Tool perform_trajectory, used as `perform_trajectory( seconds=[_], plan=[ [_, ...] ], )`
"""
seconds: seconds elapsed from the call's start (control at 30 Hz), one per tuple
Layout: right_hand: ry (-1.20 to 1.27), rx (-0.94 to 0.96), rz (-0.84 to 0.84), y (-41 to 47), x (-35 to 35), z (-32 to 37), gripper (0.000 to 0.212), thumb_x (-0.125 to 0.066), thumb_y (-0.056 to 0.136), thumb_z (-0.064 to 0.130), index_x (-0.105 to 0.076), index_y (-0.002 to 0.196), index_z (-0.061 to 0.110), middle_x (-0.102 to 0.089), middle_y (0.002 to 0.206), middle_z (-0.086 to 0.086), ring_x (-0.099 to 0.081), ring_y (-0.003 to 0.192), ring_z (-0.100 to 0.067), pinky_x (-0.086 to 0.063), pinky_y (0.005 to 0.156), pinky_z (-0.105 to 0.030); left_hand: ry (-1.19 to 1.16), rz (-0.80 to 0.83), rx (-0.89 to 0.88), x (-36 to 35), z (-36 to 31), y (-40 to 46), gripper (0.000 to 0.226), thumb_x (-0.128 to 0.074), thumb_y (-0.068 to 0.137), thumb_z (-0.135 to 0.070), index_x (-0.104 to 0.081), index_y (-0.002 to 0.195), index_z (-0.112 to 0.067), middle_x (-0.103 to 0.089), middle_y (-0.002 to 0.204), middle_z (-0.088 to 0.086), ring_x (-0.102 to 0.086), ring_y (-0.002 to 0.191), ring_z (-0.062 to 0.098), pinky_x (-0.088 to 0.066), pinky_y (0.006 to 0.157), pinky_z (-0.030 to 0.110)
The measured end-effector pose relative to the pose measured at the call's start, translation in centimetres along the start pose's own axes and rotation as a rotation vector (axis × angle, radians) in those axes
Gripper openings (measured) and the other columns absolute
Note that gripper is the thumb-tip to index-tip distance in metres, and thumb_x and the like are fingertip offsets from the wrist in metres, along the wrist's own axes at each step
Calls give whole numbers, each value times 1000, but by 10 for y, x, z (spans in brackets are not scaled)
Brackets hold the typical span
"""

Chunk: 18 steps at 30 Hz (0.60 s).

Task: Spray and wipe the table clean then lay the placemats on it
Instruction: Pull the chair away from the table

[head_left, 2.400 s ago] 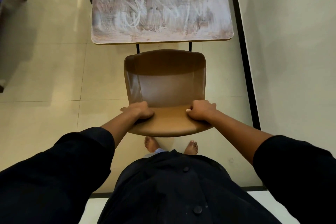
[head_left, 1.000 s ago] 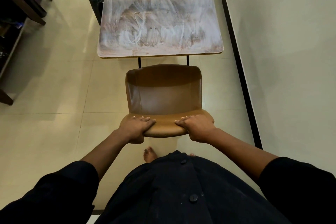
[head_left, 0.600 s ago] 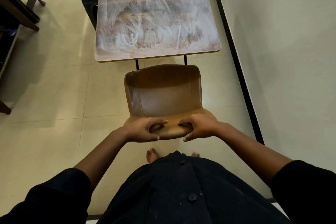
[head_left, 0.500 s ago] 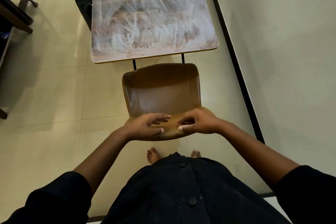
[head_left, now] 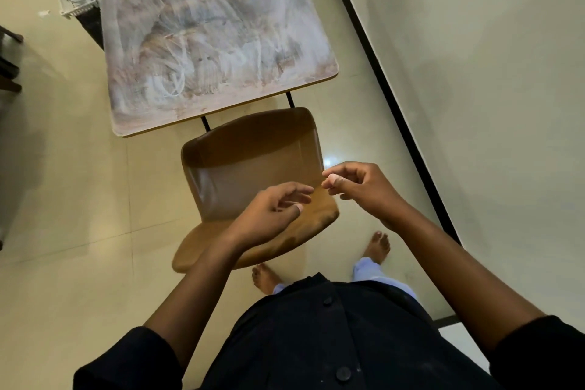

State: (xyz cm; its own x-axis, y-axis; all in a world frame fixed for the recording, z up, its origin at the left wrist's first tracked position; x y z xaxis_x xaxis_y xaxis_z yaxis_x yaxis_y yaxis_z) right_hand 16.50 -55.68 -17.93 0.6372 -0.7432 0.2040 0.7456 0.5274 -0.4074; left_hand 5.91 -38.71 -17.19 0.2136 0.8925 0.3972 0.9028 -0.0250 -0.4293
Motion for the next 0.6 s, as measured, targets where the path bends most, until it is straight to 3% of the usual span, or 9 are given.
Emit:
perform_trajectory(
  seconds=[0.3,0.6],
  plan=[
    [34,-53,-63,28,155,-27,14,-63,100,25,-75,103,17,-79,92,2,-75,88,-14,-59,86,-40,-161,-260,39,-61,-95,97,34,-58,107,-13,-68,135,-28,-74,122,-14,-67,117,0,-57,106,43],
    [45,-9,-97,84,255,-1,16,-63,100,24,-75,104,15,-79,91,1,-75,88,-16,-60,86,-41,-221,-413,31,-48,-151,174,31,-58,107,-10,-69,134,-21,-76,121,-6,-71,117,12,-57,107,49]
  ],
)
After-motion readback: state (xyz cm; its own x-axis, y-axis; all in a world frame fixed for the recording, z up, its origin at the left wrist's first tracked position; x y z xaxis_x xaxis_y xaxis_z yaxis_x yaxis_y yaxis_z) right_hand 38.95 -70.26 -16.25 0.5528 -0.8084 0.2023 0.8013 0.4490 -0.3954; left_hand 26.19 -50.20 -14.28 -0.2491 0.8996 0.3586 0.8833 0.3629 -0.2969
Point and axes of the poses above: each hand's wrist, its own y-axis towards the middle knuckle, its own x-axis out of the back of the hand, z = x × y, the point moved 8 cm from there along y, towards the middle knuckle
